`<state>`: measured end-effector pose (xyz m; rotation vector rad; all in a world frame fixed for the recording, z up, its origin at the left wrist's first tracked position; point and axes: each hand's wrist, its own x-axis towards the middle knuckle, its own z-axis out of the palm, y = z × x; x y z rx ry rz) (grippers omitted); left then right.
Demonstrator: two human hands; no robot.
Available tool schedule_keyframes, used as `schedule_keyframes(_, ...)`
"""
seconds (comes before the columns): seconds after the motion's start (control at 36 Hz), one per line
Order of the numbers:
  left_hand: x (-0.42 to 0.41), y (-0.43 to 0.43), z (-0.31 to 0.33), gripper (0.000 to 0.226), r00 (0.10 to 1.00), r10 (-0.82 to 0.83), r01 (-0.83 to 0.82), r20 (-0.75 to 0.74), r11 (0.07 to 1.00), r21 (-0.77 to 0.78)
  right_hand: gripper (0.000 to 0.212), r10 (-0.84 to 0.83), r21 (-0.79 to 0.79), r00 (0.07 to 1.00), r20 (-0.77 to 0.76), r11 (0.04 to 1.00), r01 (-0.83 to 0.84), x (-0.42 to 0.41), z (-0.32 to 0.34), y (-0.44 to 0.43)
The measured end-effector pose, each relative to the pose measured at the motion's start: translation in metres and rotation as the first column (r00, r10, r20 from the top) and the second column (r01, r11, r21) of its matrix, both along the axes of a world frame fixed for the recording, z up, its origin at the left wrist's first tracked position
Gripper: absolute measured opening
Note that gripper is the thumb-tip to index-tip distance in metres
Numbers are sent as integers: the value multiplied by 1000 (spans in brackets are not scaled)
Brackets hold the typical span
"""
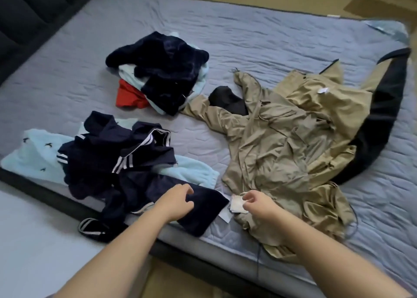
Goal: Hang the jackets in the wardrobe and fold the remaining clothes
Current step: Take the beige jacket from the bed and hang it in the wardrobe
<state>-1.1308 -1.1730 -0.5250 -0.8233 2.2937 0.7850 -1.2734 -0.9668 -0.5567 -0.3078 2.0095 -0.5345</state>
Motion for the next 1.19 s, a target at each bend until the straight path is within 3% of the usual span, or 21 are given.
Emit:
schedule_keyframes(0.14, -27, 64, -49, 35, 997, -76, 76, 2, 991, 108, 28, -39, 146, 999, -26, 988, 42, -11, -34, 75)
schedule_keyframes(0.22, -39, 99, -78, 35, 992, -123, 119, 18, 984, 135, 41, -23, 190, 999, -30, 981, 29, -8, -54, 106)
schedule_keyframes(0.31, -50, 131, -107, 34, 986, -168, 164, 19, 976, 146, 67, 121, 211, 983, -139, 973, -90, -4, -78, 125)
schedule_keyframes(0.36, -57, 150, -125, 35, 974, -227, 222, 21, 966, 134, 83, 272, 240, 925, -264, 948, -210, -4, -94, 130)
schedule_keyframes(0.42, -61, 166, -142, 48, 959, -281, 276, 32, 954, 118, 87, 357, 269, 879, -317, 922, -278, -5, -112, 134)
schedule_keyframes(0.44, -62, 173, -151, 57, 955, -295, 290, 37, 951, 105, 81, 370, 284, 871, -324, 916, -283, -7, -120, 137)
schedule_keyframes(0.53, -65, 191, -169, 77, 961, -274, 273, 44, 962, 31, 36, 469, 384, 808, -357, 862, -331, -11, -142, 147)
schedule_keyframes(0.58, -68, 199, -177, 80, 972, -229, 230, 47, 973, -23, 23, 480, 368, 793, -377, 863, -347, -14, -151, 155)
schedule_keyframes(0.64, -73, 205, -182, 69, 982, -183, 185, 41, 981, -62, 14, 440, 268, 814, -379, 894, -358, -15, -155, 165)
schedule_keyframes(0.69, -77, 208, -183, 41, 981, -192, 195, 39, 975, -105, 5, 434, 179, 838, -329, 900, -397, -16, -153, 177)
schedule_keyframes(0.75, -81, 211, -180, 22, 966, -256, 258, 34, 956, -140, 5, 461, 130, 854, -242, 888, -442, -14, -151, 193)
schedule_keyframes(0.86, -85, 224, -166, 14, 918, -384, 381, -104, 924, -40, 21, 442, 152, 893, -91, 892, -426, -9, -148, 225)
schedule_keyframes(0.97, -88, 243, -148, 8, 943, -297, 320, -152, 934, 158, 27, 334, 195, 938, -95, 930, -311, -13, -136, 243)
schedule_keyframes(1.06, -94, 246, -126, 21, 947, -276, 305, -163, 931, 198, 32, 295, 154, 951, -94, 948, -279, -23, -113, 248)
schedule_keyframes(1.14, -104, 231, -95, 54, 840, -538, 543, -76, 830, 124, 52, 293, 68, 951, -98, 955, -287, -34, -78, 248)
schedule_keyframes(1.19, -111, 222, -69, 43, 681, -732, 732, -10, 681, 6, 56, 317, 15, 943, -105, 948, -318, -44, -46, 247)
